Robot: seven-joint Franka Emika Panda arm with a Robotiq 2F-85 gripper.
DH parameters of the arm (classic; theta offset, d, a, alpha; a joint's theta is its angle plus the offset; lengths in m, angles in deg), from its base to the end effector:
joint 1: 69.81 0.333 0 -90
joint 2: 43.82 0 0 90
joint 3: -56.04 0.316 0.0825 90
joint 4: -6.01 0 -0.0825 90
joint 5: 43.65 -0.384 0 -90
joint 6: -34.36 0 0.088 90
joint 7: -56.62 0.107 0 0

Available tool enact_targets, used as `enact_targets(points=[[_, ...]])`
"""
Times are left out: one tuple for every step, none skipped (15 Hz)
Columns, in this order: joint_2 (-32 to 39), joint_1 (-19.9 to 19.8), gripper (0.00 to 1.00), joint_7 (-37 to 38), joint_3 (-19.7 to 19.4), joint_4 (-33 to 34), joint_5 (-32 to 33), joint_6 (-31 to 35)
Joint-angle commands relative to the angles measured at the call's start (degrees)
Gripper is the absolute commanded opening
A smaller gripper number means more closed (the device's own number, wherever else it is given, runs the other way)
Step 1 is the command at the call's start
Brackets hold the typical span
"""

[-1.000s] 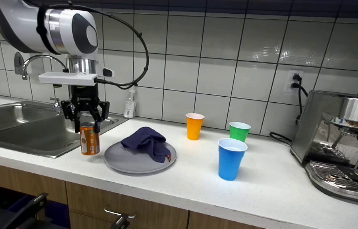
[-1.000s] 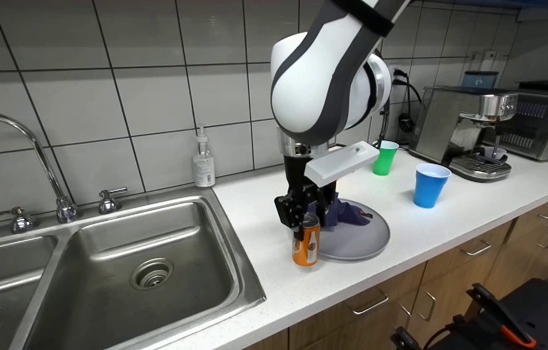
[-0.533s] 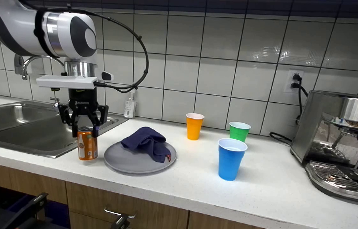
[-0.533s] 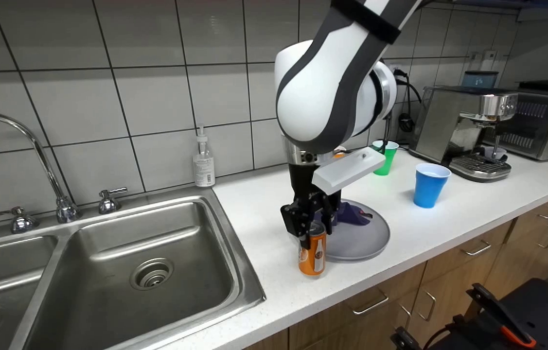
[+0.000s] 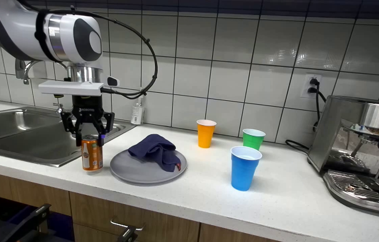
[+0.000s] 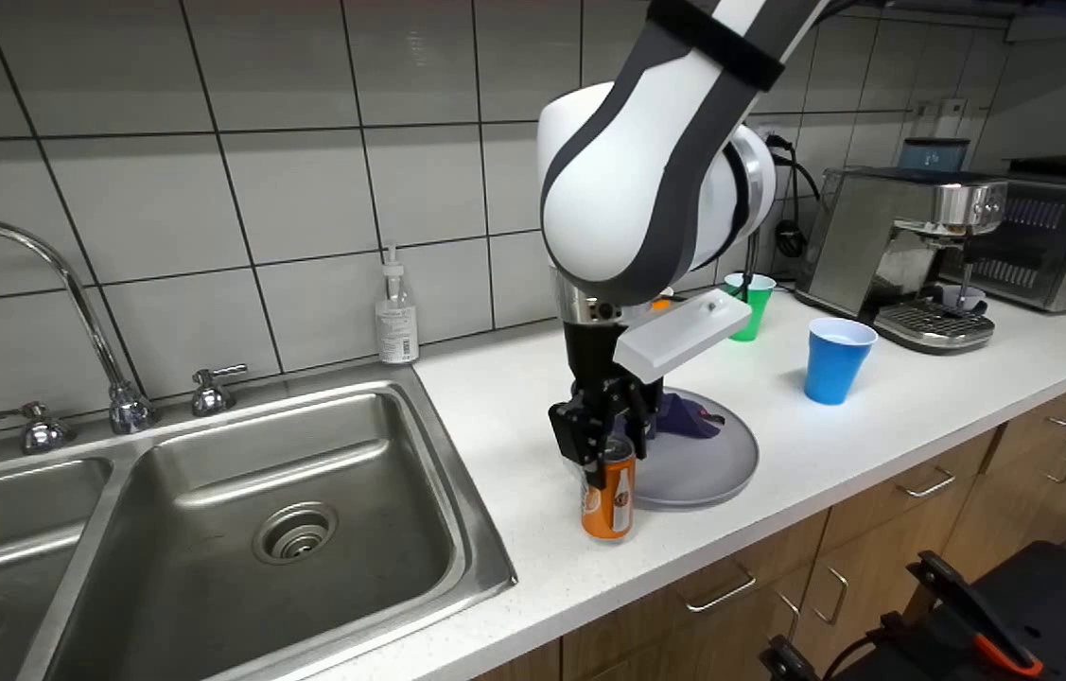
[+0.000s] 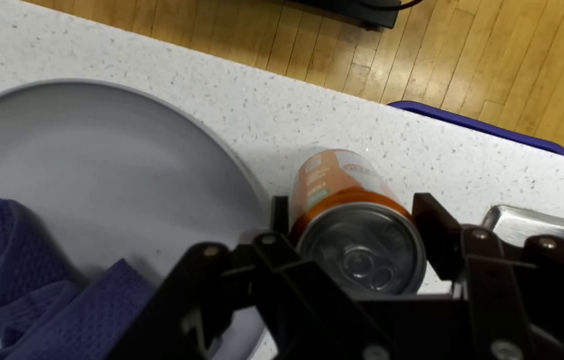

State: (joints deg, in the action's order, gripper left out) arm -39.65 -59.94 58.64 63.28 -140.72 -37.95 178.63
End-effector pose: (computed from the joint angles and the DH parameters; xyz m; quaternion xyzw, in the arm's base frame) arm 0.4192 0.1308 0.2306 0.9831 0.1726 -0.0528 0.0313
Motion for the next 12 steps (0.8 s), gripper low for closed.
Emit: enact_targets(points=[[-1.19, -0.51, 0.38, -2.05, 0.51, -1.24, -0.25, 2.38], [-1.1, -0.55, 0.38, -2.51, 0.53, -1.4, -0.4, 3.07], [-0.97, -0.57, 0.38, -2.83, 0.52, -1.51, -0.44, 3.45], [-0.86, -0.59, 0.38, -3.08, 0.52, -1.68, -0.47, 3.92], [-0.82, -0.6, 0.38, -3.21, 0.5, -1.85, -0.42, 4.29], [-0.72, -0.6, 0.38, -3.2, 0.46, -2.0, -0.25, 4.7], [-0.54, -0.61, 0.38, -3.17, 0.43, -2.11, -0.15, 5.09], [-0.35, -0.65, 0.38, -3.29, 0.41, -2.16, -0.26, 5.23], [-0.32, -0.65, 0.38, -3.31, 0.4, -2.26, -0.22, 5.35], [-0.51, -0.65, 0.42, -3.25, 0.38, -2.29, -0.15, 4.81], [-0.97, -0.67, 0.88, -3.54, 0.39, -2.39, -0.13, 4.32], [-1.86, -0.75, 0.89, -4.07, 0.41, -2.52, -0.39, 3.61]])
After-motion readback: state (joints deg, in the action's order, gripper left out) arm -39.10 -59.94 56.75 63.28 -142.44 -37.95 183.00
